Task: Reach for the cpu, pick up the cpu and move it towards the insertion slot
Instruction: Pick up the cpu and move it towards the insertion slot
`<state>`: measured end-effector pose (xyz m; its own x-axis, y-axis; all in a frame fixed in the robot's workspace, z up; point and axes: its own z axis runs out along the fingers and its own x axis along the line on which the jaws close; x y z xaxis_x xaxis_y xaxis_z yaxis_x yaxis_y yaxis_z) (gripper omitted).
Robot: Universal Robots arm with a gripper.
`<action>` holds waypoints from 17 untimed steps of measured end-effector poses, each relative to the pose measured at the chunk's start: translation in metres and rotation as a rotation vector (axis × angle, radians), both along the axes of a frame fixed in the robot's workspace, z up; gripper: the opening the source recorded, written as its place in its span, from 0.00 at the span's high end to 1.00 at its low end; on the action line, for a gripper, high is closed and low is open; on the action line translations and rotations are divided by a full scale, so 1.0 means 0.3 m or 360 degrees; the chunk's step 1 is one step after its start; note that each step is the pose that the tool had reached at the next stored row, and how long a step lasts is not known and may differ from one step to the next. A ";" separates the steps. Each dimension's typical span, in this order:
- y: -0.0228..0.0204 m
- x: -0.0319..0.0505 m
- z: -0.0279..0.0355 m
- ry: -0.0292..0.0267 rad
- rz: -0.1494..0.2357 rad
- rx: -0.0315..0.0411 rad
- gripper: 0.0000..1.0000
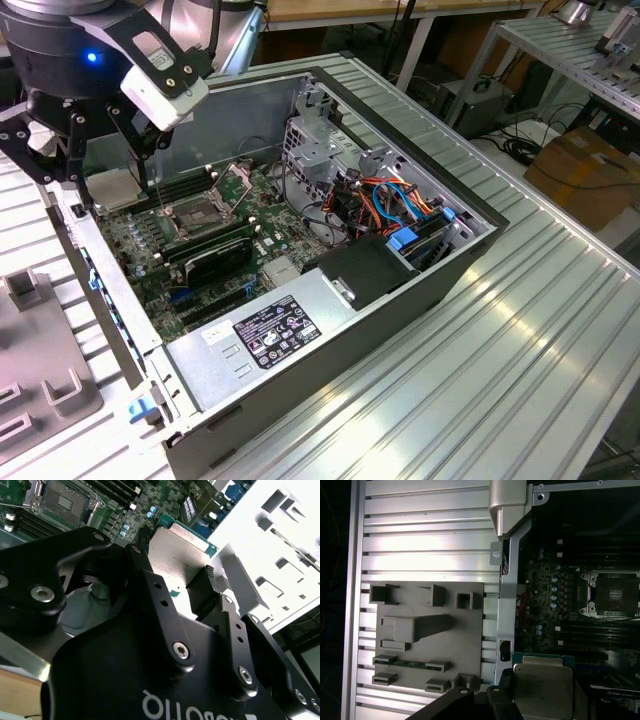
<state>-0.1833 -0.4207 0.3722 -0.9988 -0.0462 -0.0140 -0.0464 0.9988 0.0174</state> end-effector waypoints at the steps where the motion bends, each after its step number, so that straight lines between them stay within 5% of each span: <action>1: 0.000 0.007 0.000 0.00001 0.0000 -0.0001 0.45; 4: 0.006 0.045 -0.006 0.00000 -0.0022 -0.0003 0.45; 8: 0.010 0.061 -0.009 0.00002 -0.0069 -0.0003 0.45; 17: 0.037 0.155 -0.011 0.00013 -0.0077 -0.0004 0.45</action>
